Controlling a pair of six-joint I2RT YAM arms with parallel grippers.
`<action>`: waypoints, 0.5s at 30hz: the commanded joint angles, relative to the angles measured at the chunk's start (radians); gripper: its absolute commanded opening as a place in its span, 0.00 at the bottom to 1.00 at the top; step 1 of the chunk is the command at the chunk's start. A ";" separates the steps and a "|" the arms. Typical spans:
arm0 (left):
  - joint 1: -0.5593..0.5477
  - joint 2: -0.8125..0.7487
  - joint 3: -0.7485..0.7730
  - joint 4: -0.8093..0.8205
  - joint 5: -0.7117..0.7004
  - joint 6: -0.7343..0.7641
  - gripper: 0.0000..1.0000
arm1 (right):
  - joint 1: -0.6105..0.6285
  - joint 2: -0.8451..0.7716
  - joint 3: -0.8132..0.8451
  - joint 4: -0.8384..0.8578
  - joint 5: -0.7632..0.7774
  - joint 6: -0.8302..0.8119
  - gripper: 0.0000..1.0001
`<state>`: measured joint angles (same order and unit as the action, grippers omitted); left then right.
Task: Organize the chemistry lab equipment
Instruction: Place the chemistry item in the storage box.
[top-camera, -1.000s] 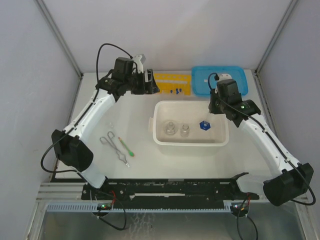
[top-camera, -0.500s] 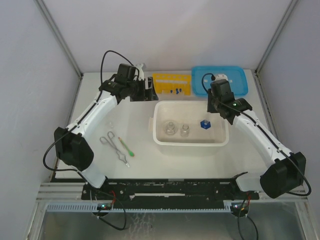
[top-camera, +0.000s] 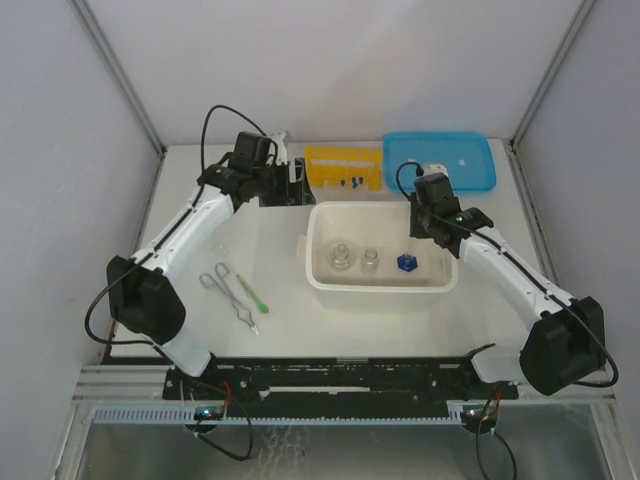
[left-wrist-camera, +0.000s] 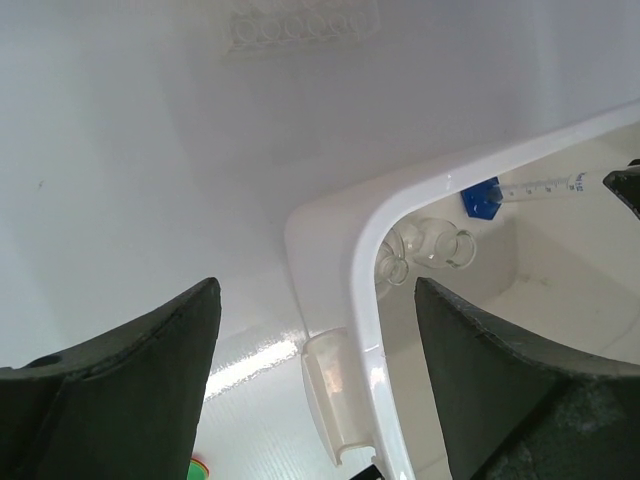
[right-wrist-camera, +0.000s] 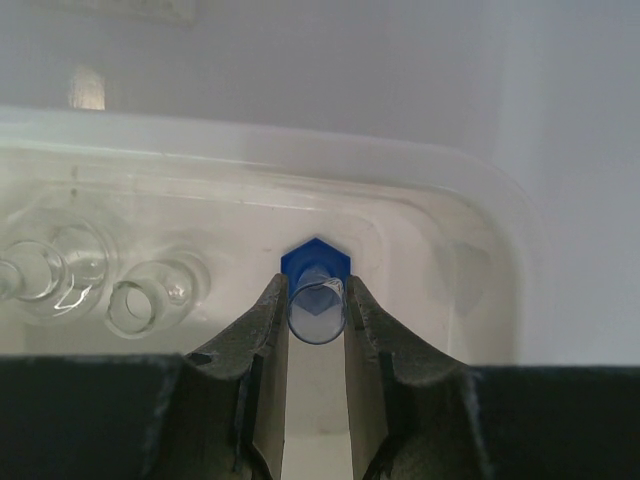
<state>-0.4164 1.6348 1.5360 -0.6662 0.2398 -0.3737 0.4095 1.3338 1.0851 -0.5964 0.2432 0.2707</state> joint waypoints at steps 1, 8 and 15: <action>0.006 -0.059 -0.024 0.040 0.006 -0.002 0.83 | 0.006 -0.034 -0.033 0.077 -0.015 0.030 0.00; 0.008 -0.062 -0.033 0.043 0.007 -0.004 0.83 | 0.007 -0.025 -0.056 0.088 -0.033 0.040 0.00; 0.012 -0.061 -0.036 0.043 0.004 -0.003 0.84 | 0.008 -0.090 -0.056 0.079 -0.036 0.027 0.24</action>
<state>-0.4145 1.6199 1.5177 -0.6586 0.2398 -0.3740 0.4103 1.3045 1.0370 -0.5240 0.2268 0.2771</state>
